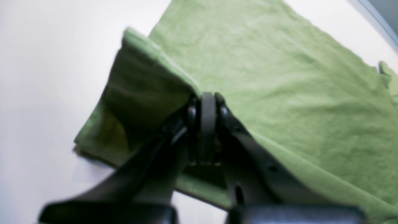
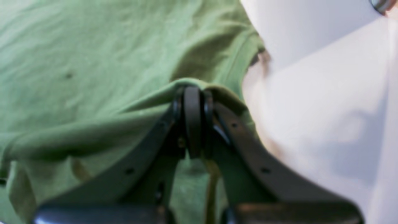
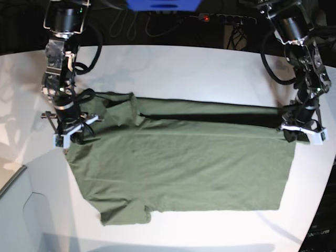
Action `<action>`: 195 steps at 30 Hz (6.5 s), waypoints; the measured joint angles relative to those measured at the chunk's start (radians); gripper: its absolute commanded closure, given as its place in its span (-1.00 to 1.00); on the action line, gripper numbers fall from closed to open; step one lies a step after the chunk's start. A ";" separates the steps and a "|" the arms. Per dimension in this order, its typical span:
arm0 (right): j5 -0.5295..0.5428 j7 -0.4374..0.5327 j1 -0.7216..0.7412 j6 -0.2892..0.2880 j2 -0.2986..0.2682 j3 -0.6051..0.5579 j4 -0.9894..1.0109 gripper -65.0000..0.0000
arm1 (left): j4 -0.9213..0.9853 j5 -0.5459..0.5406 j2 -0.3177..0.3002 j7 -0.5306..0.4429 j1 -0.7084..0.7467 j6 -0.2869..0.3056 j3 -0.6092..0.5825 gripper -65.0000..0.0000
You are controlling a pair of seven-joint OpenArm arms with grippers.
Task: Layout the t-shirt on the table in an organized manner, then fold the t-shirt properly
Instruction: 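Lay the folded edge down and open both grippers, then grasp the folded edge again with both grippers, then lift the shirt with both grippers and pull it back to unfold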
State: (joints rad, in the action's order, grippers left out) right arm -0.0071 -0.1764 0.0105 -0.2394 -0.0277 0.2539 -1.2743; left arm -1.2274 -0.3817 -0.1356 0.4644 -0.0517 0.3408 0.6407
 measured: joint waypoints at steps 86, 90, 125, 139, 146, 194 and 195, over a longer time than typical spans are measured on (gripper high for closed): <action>0.005 -0.070 0.135 0.000 -0.074 -0.087 0.063 0.03 | 0.348 -0.011 -0.077 -0.092 -0.177 -0.003 0.000 -0.47; -0.002 -0.076 0.053 0.000 -0.083 -0.047 -0.002 0.03 | 0.286 -0.016 -0.077 -0.099 -0.095 -0.003 0.000 -0.47; 0.008 -0.074 -0.139 0.000 -0.085 -0.026 -0.044 0.03 | 0.354 -0.016 -0.134 -0.131 -0.035 -0.003 0.005 -0.48; 0.008 -0.074 -0.133 0.000 -0.085 -0.026 -0.043 0.03 | 0.443 -0.026 -0.150 -0.155 -0.094 0.003 0.005 -0.46; 0.021 -0.053 -0.126 0.000 -0.080 0.041 0.040 0.03 | 0.447 -0.026 -0.150 -0.152 -0.093 0.001 0.006 0.02; 0.003 -0.225 -0.053 -0.161 -0.131 0.044 -0.172 1.00 | 0.259 -0.016 -0.142 0.125 -0.125 0.001 0.076 1.00; 0.003 -0.242 -0.027 -0.161 -0.129 0.044 -0.173 1.00 | 0.258 -0.018 -0.144 0.134 -0.142 0.002 0.075 1.00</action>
State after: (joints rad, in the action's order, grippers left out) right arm -0.0044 -0.4187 -0.0170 -0.4000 -0.1570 0.2981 -1.4475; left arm -0.9695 -0.3992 -0.2794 0.5987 -0.1932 0.3431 0.7158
